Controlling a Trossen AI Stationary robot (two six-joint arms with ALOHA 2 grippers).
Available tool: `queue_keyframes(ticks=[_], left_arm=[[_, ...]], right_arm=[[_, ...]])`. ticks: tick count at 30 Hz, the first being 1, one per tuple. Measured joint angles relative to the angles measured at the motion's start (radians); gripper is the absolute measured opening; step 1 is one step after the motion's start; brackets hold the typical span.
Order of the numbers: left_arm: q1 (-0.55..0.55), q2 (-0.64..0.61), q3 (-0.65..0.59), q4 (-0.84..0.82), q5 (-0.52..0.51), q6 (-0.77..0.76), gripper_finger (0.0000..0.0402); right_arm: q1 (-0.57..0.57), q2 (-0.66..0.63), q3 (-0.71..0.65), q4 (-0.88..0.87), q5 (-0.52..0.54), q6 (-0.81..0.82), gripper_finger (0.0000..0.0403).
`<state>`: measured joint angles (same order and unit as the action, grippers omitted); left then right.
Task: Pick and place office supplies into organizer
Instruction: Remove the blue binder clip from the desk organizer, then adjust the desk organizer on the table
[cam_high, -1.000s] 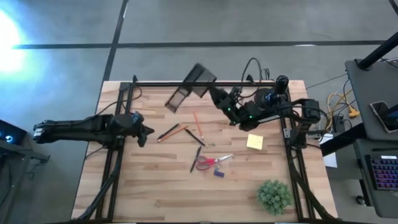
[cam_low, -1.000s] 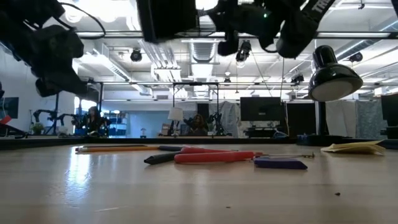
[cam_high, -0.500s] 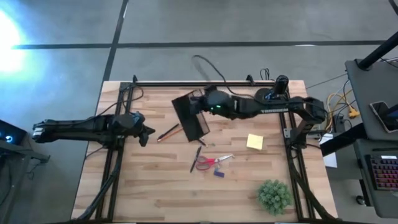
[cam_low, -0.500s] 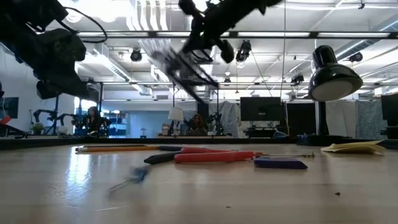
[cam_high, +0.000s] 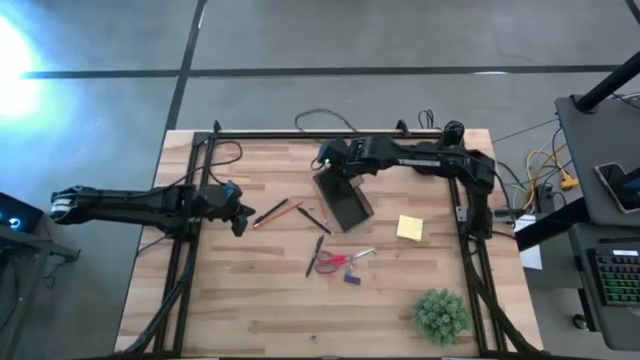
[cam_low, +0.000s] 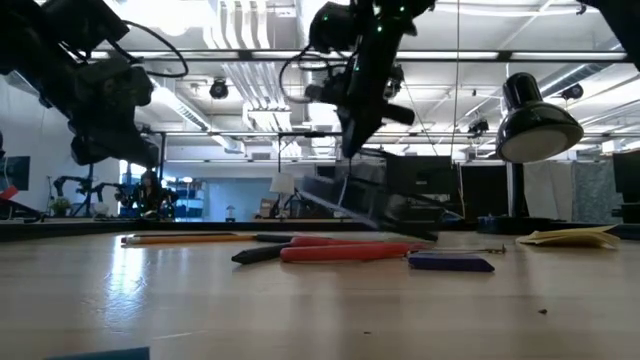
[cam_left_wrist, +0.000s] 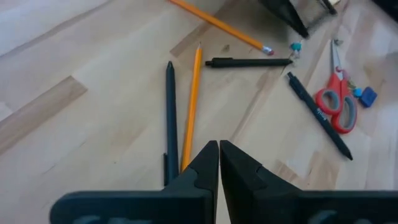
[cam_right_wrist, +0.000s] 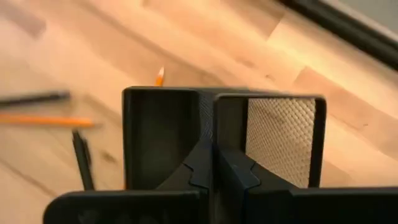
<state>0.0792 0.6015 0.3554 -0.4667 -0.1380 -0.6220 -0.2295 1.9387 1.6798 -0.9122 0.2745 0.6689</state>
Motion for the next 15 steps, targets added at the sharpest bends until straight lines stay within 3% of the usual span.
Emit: queue_keyframes(ticks=[8,12,15], left_arm=[[0.000,0.014,-0.001,0.022,0.001,0.001,0.0000],[0.000,0.032,-0.001,0.023,0.001,0.001,0.0000],[0.000,0.043,-0.001,0.042,0.001,0.001,0.0000]], right_arm=[[0.023,0.091,0.134,-0.157,0.063,-0.080,0.0026],[0.024,0.107,0.203,-0.174,-0.016,-0.087,0.0082],[0.041,0.109,0.255,-0.246,0.042,-0.087,0.0137]])
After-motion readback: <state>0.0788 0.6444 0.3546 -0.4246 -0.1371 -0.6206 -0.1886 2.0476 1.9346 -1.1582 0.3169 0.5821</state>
